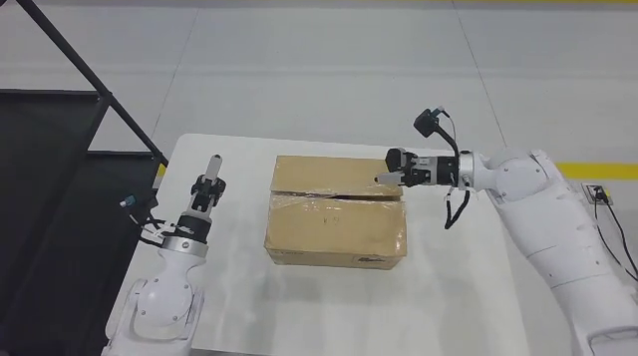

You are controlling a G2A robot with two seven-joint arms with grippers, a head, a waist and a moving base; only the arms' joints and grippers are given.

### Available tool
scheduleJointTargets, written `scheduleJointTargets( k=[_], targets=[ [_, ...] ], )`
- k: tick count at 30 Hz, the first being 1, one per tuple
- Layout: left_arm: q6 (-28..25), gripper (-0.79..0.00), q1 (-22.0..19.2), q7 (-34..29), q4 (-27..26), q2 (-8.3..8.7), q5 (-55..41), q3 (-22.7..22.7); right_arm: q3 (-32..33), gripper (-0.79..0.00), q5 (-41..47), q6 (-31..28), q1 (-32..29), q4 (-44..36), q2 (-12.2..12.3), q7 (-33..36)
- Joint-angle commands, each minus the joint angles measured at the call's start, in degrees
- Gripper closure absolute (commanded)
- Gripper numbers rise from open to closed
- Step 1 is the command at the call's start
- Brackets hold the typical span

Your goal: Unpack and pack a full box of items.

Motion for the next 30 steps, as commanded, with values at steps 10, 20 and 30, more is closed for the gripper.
scheduleJointTargets(
  k=[10, 20, 30],
  targets=[
    [1.2, -0.785, 0.3, 1.1, -1.0, -0.17, 0.6, 1.2, -1.1, -0.785, -5.1, -2.8, -0.5, -2.5, 0.1, -2.7],
    [2.2, -0.785, -0.9, 1.6, -0.9, -0.5, 1.9, 3.8, -14.1, -0.588, -11.7, -12.7, 7.7, 7.1, 0.2, -12.7],
    [2.4, -0.785, -1.7, 2.1, -0.3, -0.74, 2.4, 4.9, -25.3, -0.357, -9.2, -12.7, 14.7, 14.3, -1.5, -12.7]
  ],
)
